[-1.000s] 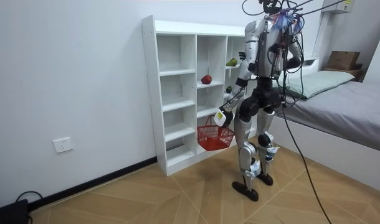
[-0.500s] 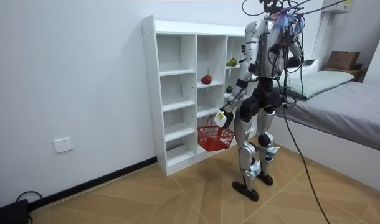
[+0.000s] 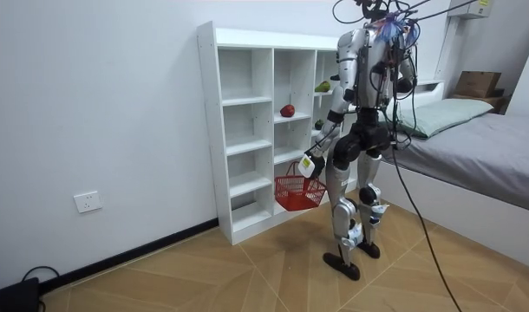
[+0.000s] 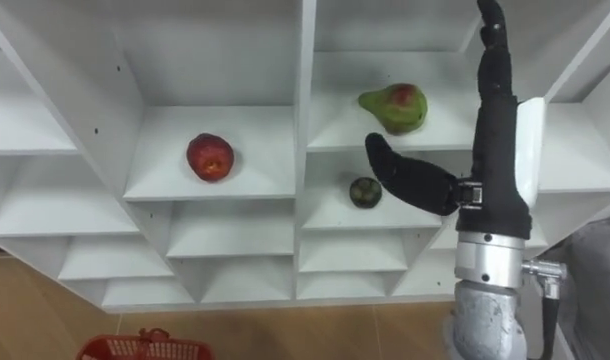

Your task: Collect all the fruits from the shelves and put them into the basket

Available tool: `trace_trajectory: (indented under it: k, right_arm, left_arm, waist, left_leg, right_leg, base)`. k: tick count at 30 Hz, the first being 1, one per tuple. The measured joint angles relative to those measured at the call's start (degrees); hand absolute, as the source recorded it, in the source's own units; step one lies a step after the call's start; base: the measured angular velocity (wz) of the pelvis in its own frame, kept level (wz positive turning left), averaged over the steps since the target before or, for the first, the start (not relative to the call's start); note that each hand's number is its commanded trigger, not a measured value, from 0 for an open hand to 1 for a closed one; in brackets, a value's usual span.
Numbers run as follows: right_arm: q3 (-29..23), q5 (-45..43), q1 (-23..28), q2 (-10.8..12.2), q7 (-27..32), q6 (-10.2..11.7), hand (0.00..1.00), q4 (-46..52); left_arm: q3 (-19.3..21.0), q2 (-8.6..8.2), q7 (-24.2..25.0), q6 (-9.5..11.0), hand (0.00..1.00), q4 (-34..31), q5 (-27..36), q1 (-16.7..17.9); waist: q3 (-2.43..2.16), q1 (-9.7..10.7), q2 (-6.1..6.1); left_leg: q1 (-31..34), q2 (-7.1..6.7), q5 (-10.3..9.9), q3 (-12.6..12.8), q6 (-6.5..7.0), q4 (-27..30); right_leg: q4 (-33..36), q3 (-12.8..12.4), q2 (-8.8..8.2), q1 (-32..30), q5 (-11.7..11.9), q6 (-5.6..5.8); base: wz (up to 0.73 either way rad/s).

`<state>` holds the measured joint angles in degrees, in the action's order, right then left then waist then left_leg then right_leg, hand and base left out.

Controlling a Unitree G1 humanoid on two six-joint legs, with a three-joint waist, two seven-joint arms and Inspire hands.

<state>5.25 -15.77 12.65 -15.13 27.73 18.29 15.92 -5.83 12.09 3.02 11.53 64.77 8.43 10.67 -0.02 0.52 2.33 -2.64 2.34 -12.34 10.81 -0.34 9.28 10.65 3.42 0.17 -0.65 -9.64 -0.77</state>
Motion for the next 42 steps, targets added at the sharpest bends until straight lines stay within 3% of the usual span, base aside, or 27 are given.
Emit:
trace_trajectory:
  k: [6, 14, 23, 42]
  right_arm:
    - [-0.9, 0.7, -0.1, -0.7, -0.5, 0.0, 0.0, 0.0]
    - [-2.4, 10.2, -1.5, -3.3, -4.1, -0.2, 0.0, -2.5]
    - [-2.6, 14.8, -5.3, -3.2, -7.2, -0.4, 0.0, -4.5]
    - [-2.6, 15.1, -5.7, -3.2, -7.9, -0.8, 0.0, -9.0]
  left_arm:
    - [0.3, -0.01, 0.4, 0.0, 1.0, -0.1, -0.1, 0.1]
    - [1.4, -0.05, 0.9, 0.0, 1.0, -0.7, -0.3, -0.1]
    - [1.5, -0.05, 0.8, 0.0, 1.0, -0.7, -0.7, 0.0]
    - [1.9, -0.05, -0.2, 0.0, 1.0, -0.8, -1.8, 0.2]
  waist:
    - [0.19, 0.0, -0.34]
    - [0.22, -0.8, -0.33]
    - [0.37, -1.3, 0.86]
    - [0.26, -2.1, 1.15]
  left_leg:
    - [-0.2, 0.0, 0.0, 0.0, 0.0, 0.1]
    - [-0.1, 0.01, 0.0, -0.2, 0.0, 0.1]
    - [-0.8, 0.0, 0.0, -0.2, 0.0, 0.1]
    - [-0.9, 0.01, 0.0, -0.9, -0.01, 0.1]
  right_leg:
    - [0.0, 0.0, 0.01, 0.3, 0.1, -0.01]
    - [-0.1, 0.2, 0.0, 0.5, 0.1, -0.01]
    - [-0.2, 0.7, -0.09, 1.1, 0.1, -0.01]
    - [-0.9, 1.9, -0.17, 1.9, 0.2, -0.05]
  base:
    - [0.0]
    - [0.0]
    - [0.0]
    - [0.01]
